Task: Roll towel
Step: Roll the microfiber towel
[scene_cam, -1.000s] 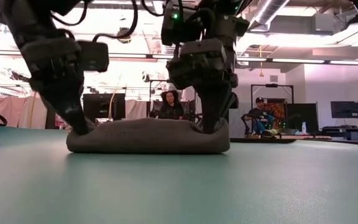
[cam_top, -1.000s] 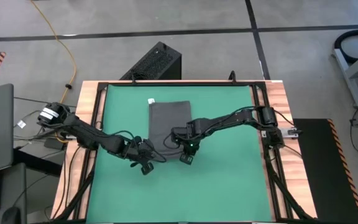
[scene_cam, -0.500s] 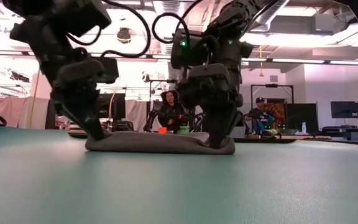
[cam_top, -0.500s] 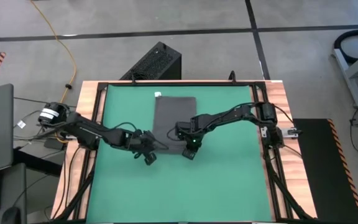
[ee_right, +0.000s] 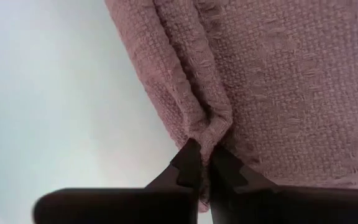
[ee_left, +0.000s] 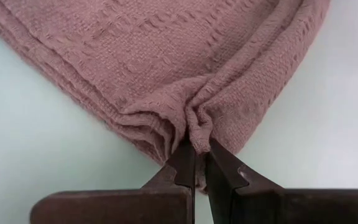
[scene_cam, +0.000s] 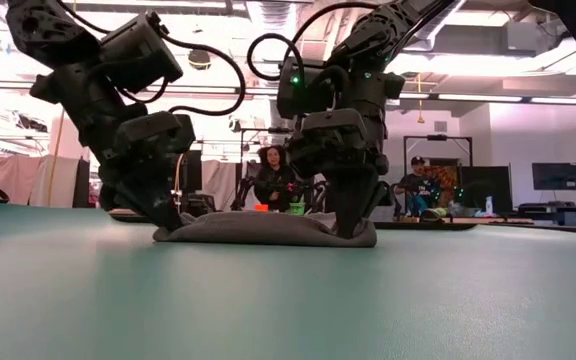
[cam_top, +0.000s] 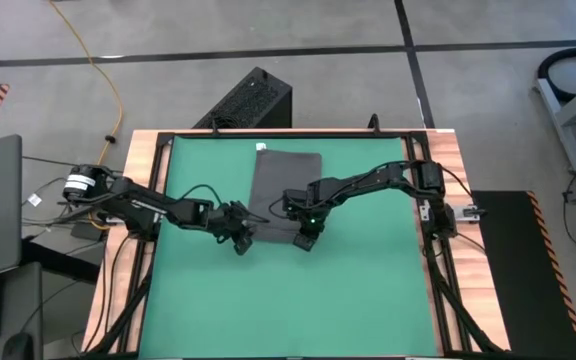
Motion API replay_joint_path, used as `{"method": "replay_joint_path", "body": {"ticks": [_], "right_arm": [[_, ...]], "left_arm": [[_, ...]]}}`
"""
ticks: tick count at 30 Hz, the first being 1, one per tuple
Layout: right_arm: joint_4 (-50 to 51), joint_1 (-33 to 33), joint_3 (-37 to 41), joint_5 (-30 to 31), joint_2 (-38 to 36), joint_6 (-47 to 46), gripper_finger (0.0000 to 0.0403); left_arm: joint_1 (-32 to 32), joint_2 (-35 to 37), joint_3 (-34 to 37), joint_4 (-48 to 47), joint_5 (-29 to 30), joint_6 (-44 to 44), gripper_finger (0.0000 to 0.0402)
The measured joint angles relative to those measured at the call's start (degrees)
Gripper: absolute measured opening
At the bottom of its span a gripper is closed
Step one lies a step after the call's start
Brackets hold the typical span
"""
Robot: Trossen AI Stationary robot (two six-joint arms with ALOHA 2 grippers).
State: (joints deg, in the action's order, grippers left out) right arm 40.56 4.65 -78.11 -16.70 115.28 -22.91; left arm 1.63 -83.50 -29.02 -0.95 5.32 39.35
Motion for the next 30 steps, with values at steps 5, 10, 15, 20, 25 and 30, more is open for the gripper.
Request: {"method": "replay_joint_path", "body": {"ticks": [5,10,15,20,25,30], "right_arm": [[1.43,0.52,0.11,1.11,-1.55,2.15,0.0067],[2.88,1.19,0.15,3.84,-6.37,3.95,0.0075],[4.69,1.99,0.13,8.05,-10.86,7.9,0.0076],[9.96,2.73,0.07,9.56,-13.96,11.41,0.0077],[10.3,2.44,0.09,9.5,-13.38,12.84,0.0077],[1.77,-1.46,0.11,9.19,-17.79,15.83,0.0075]], "left_arm": [[-0.13,-0.03,0.0,-0.44,-0.67,-1.59,0.0],[-0.14,-0.08,0.04,-0.74,-1.24,-1.64,0.0],[-0.13,-0.11,0.09,-0.84,-1.84,-1.66,0.0],[-0.13,-0.13,0.09,-0.89,-1.88,-1.8,0.0],[-0.13,-0.13,0.11,-0.85,-1.03,-2.19,0.0004],[-0.13,-0.15,0.13,-0.86,-1.05,-2.54,0.0005]]}}
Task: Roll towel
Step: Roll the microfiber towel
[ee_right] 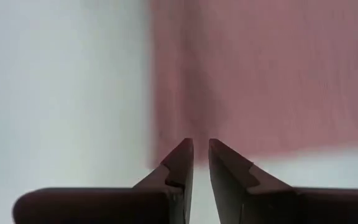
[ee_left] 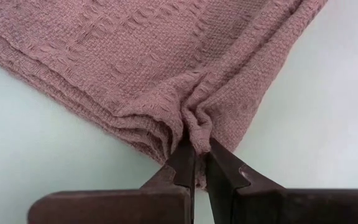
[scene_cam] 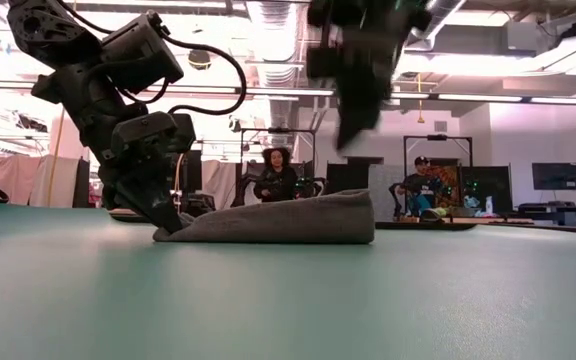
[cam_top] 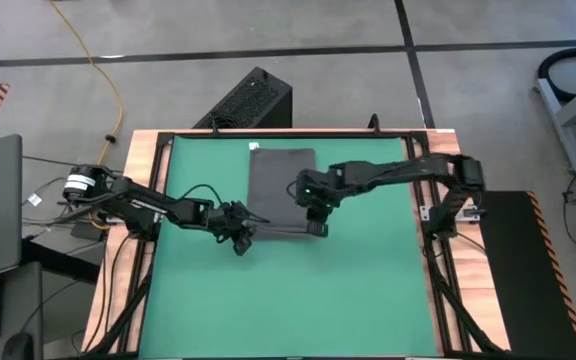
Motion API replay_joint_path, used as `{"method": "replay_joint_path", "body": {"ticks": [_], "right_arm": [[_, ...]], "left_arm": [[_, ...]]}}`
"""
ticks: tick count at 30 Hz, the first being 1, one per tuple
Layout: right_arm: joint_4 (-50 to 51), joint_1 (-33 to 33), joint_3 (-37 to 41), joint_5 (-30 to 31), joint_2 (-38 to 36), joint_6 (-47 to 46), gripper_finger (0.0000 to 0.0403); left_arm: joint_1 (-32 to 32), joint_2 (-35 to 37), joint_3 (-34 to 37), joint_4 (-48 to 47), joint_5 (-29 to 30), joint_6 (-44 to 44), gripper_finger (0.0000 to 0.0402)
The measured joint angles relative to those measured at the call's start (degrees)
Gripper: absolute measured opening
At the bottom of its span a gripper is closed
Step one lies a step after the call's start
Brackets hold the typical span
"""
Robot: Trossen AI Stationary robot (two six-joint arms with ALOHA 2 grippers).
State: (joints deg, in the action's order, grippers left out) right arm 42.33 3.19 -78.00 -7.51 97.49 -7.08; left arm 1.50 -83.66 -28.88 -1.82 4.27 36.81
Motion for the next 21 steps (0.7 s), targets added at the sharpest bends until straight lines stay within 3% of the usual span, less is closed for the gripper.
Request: {"method": "replay_joint_path", "body": {"ticks": [3,8,14,18,21], "right_arm": [[-3.79,-4.53,0.32,0.13,-2.45,2.25,0.0057],[-9.54,-9.78,3.86,3.17,-0.01,2.83,0.0012],[-10.71,-8.68,4.83,4.49,5.18,2.43,0.0018],[-11.43,-7.44,4.74,2.36,5.79,2.32,0.0015],[-10.15,-7.48,4.74,4.09,5.86,2.96,0.0014]], "left_arm": [[0.0,0.0,0.02,0.06,0.04,-0.01,0.0002],[0.02,-0.01,0.02,0.38,0.31,-0.01,0.0002],[0.0,-0.02,0.02,0.36,-0.2,-0.41,0.0002],[0.0,-0.02,0.02,0.34,-0.37,-0.36,0.0002],[0.0,-0.02,0.02,0.34,-0.42,-0.25,0.0002]]}}
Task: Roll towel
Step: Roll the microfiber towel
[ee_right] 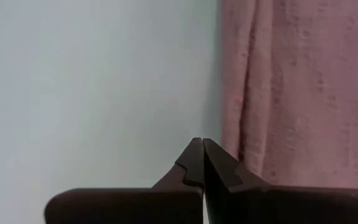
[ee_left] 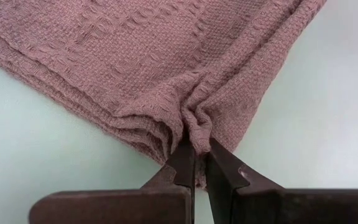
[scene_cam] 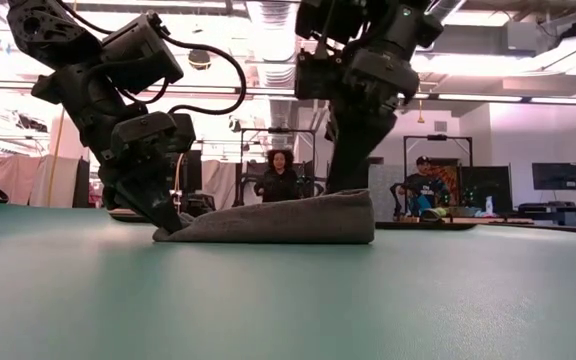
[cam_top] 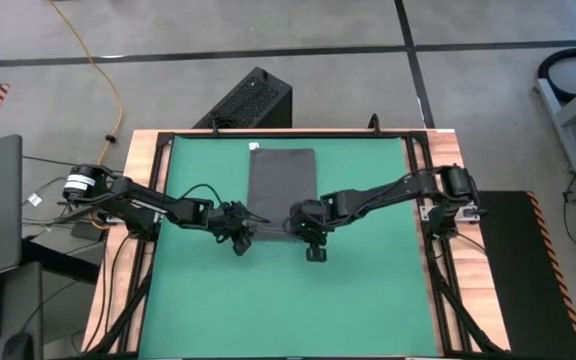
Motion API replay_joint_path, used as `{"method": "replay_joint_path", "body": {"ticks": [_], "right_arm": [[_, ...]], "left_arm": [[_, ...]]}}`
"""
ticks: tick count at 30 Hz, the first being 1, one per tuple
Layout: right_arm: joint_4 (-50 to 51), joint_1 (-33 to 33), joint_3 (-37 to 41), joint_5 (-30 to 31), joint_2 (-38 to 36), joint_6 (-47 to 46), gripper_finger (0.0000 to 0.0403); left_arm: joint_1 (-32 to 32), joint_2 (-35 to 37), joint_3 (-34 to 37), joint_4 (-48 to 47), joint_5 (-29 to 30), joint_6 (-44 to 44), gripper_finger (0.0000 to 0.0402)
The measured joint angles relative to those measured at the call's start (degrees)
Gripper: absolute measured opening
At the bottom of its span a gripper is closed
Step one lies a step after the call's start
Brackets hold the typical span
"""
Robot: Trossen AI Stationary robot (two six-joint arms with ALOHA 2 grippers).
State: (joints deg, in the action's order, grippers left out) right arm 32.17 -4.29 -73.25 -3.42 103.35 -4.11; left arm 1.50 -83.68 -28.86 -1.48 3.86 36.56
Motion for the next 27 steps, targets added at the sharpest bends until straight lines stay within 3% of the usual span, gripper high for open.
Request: {"method": "replay_joint_path", "body": {"ticks": [22,25,27], "right_arm": [[1.82,8.57,2.97,0.87,0.04,0.43,0.0012],[0.75,7.52,3.29,0.88,-2.34,-0.36,0.0012],[-0.44,5.95,2.77,4.34,-5.76,-0.76,0.0012]], "left_arm": [[0.02,0.0,0.01,0.0,0.38,-0.35,0.0005],[0.02,0.0,0.0,0.0,0.39,-0.37,0.0005],[0.02,-0.02,0.02,-0.01,0.39,-0.37,0.0005]]}}
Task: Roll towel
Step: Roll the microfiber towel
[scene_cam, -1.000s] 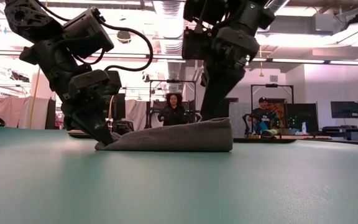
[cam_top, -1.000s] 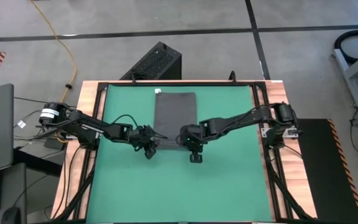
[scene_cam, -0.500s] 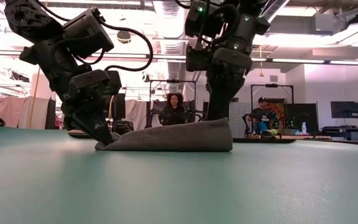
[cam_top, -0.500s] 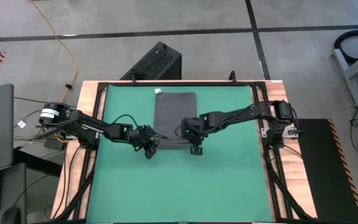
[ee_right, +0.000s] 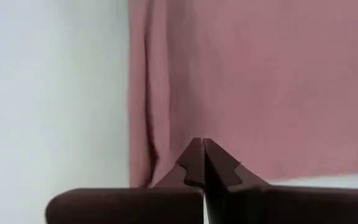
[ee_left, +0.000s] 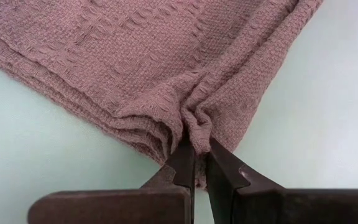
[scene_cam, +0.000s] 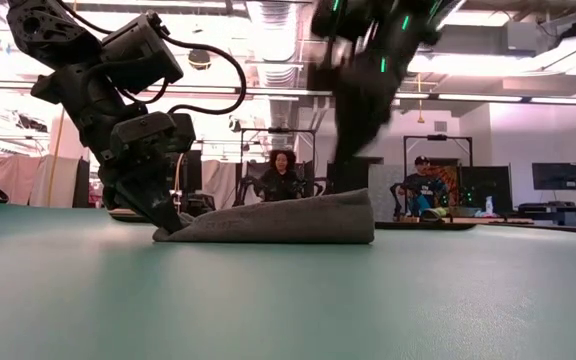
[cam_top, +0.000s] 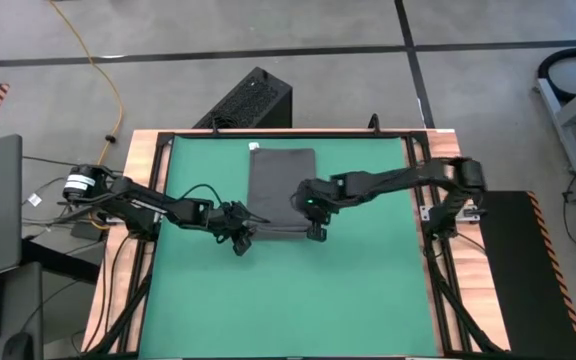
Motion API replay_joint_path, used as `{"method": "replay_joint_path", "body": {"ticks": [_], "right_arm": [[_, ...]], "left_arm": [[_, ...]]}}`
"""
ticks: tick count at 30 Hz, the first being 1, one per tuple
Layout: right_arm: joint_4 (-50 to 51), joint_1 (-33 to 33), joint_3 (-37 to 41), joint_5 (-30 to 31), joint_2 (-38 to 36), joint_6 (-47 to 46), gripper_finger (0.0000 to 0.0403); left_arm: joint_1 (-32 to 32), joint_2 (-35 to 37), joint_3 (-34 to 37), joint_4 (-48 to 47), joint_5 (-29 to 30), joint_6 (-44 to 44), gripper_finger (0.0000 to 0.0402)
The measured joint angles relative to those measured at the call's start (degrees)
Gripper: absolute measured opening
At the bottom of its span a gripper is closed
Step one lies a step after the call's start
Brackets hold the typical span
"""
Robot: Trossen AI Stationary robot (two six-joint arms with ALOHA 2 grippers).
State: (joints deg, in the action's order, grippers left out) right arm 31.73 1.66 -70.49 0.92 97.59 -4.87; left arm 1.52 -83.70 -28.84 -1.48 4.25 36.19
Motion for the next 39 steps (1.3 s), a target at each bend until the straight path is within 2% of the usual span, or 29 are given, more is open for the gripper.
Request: {"method": "replay_joint_path", "body": {"ticks": [3,6,17,39], "right_arm": [[-1.06,-2.0,0.21,2.51,-3.8,-2.03,0.0012],[-3.09,-4.27,1.32,-0.38,-4.13,-3.72,0.0012],[-4.07,-9.66,1.66,-2.53,5.02,-5.2,0.0012],[-2.31,-1.13,1.67,-4.83,5.86,-1.47,0.0012]], "left_arm": [[0.0,0.0,0.0,0.05,0.23,-0.01,0.0005],[0.02,0.0,0.0,0.11,0.33,-0.01,0.0005],[0.0,0.01,0.0,0.14,-0.34,-0.6,0.0006],[0.0,0.02,0.0,0.46,-0.61,-0.44,0.0006]]}}
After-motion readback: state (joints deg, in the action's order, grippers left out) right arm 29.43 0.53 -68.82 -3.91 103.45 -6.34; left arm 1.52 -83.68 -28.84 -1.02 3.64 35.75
